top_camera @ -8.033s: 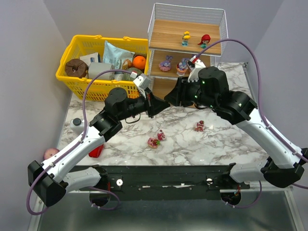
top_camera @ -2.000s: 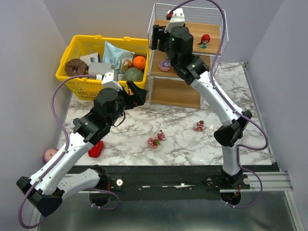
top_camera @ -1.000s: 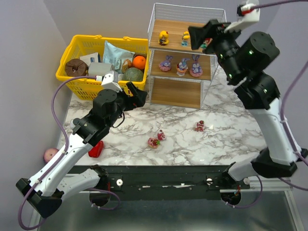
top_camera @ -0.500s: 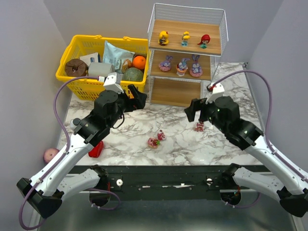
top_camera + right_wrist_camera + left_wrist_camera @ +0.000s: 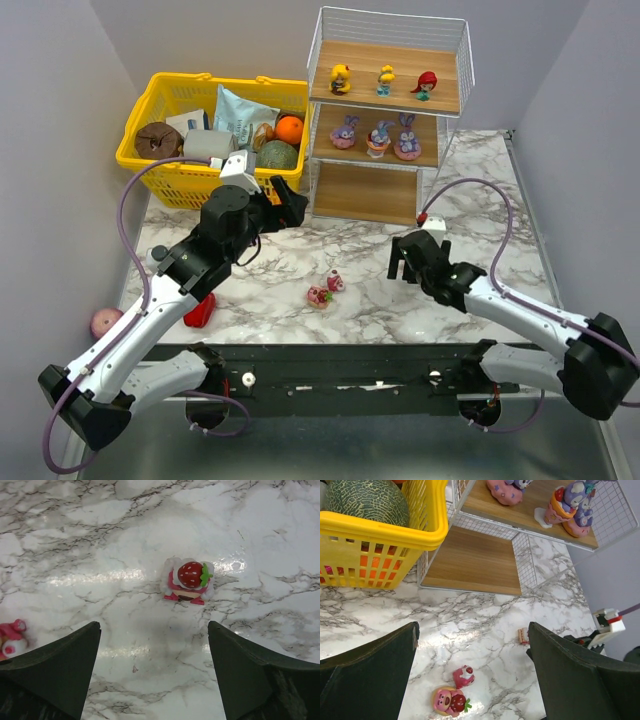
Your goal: Place and organize the plastic toys onto the shelf
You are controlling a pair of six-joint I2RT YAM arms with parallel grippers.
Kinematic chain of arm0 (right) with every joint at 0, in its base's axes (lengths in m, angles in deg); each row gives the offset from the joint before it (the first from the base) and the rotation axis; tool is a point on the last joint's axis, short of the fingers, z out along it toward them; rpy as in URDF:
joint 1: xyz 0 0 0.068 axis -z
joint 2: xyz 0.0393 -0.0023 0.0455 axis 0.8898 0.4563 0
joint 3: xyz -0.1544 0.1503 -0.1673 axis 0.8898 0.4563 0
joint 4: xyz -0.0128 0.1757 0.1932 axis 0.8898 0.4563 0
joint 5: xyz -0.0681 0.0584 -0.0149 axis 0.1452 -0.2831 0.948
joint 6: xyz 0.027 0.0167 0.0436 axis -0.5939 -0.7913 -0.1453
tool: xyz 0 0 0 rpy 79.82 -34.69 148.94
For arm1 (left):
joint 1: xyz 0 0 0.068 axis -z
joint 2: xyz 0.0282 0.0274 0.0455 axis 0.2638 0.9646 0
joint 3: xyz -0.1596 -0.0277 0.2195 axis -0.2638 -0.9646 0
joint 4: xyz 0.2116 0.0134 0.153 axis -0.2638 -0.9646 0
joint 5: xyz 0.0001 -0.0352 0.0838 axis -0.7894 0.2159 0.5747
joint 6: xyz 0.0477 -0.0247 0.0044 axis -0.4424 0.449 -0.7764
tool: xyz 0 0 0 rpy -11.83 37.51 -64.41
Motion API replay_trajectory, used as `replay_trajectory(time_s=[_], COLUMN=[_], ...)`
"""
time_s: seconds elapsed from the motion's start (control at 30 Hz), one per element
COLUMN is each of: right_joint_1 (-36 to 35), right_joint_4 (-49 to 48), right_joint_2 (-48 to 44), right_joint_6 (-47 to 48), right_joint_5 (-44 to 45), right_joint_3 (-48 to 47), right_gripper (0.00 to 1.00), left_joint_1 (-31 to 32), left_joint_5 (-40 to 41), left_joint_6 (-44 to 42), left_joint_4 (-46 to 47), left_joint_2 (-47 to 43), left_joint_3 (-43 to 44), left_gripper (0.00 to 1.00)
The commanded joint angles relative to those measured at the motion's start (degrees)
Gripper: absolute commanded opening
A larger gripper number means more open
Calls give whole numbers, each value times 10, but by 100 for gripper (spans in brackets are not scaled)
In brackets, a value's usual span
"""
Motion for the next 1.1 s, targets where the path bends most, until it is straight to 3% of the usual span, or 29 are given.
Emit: replay_trajectory(time_s=[0.0,0.6,0.83,1.07], right_joint_1=[12,89,93,92], right_joint_4=[-61,-162,-162,-171], right_joint_2=[51,173,192,176], right_joint_6=[-51,-8,-15,-3], right_joint_5=[57,27,9,-6], right_joint_3=[14,2,-16,-25], right_gripper=[93,83,47,28], left_joint_1=[-4,-14,-19,-23], left_joint_5=[-9,-7,-6,-6], left_joint_6=[-4,-11,-12,-8], left_joint_4=[8,9,8,7], left_joint_2=[1,10,8,0], left_joint_3=[8,11,11,4], left_gripper=[99,99,99,99])
